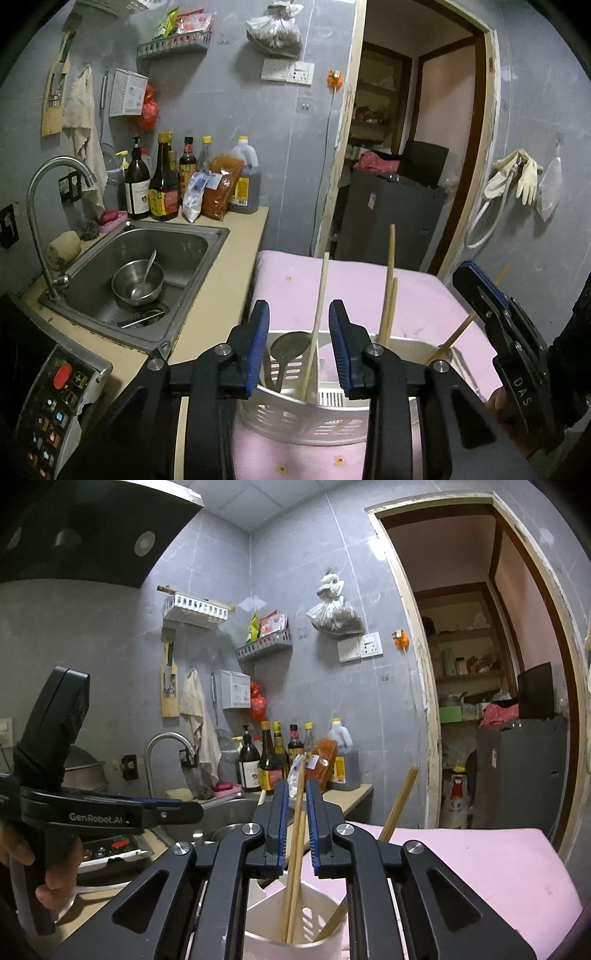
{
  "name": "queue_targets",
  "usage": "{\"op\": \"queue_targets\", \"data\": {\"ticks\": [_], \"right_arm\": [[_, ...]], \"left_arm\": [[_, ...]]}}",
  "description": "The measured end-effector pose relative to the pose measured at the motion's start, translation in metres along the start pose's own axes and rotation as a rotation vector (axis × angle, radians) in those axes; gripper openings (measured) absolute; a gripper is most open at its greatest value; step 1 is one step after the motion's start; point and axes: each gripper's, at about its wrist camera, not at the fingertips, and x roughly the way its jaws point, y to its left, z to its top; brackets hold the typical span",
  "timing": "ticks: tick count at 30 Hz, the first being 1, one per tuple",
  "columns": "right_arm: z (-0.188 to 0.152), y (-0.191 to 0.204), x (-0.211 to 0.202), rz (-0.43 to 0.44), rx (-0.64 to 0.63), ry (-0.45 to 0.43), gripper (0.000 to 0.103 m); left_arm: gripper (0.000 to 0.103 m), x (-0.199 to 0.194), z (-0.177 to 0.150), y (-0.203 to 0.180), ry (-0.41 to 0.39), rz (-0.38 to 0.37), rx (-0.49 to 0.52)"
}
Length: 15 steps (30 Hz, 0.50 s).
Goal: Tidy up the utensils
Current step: 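Lower the spoon and chopstick into the basket and open both tools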
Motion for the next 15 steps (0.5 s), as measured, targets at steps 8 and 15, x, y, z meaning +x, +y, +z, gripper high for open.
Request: {"op": "queue_targets", "data": {"ticks": [8, 15], "right_arm": [[0.019, -0.017, -0.029, -0.056, -0.015, -0.040, 0.032], [0.035, -0.042, -0.065, -0.132, -0.025, -0.068, 0.053]], "left_arm": [[0.057, -0.028, 0.000, -0.022, -0.149, -0.038, -0.055], [0.084, -0.041, -0.005, -0.050, -0.271, -0.047, -0.074]]}}
